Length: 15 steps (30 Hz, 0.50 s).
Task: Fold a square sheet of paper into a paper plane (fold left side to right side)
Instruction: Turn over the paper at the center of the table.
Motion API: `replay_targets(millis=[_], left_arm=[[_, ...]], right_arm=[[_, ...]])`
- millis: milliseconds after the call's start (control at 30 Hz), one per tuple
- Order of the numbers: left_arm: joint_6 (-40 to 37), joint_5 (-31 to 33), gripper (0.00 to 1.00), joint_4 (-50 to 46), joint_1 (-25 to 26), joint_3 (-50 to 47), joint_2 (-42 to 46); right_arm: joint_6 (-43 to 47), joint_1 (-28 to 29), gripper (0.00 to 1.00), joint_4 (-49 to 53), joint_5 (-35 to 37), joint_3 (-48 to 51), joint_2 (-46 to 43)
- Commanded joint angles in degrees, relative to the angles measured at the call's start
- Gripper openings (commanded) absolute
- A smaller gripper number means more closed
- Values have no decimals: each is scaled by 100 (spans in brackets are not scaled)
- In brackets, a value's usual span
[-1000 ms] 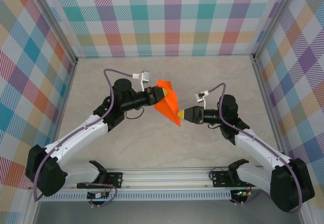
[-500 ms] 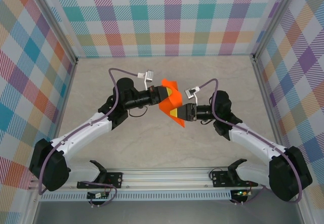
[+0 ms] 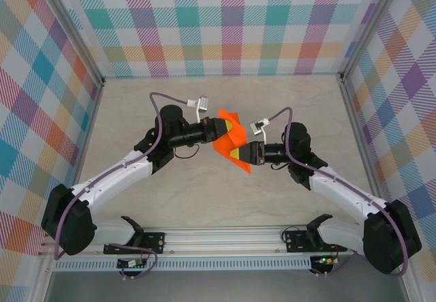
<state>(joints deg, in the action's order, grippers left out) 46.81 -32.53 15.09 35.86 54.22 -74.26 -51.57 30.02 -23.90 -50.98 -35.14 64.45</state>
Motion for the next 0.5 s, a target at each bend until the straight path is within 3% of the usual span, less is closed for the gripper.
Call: replay_targets(millis=[0, 267, 467], left_arm=[[-168, -94, 17, -79, -35, 100, 7], [-921, 371, 50, -1233, -35, 222, 378], [-1877, 1694, 68, -2975, -35, 437, 972]], right_arm=[[193, 13, 26, 76, 37, 6, -82], [893, 13, 10, 1288, 340, -190, -128], [2127, 54, 6, 3490, 1492, -771, -111]])
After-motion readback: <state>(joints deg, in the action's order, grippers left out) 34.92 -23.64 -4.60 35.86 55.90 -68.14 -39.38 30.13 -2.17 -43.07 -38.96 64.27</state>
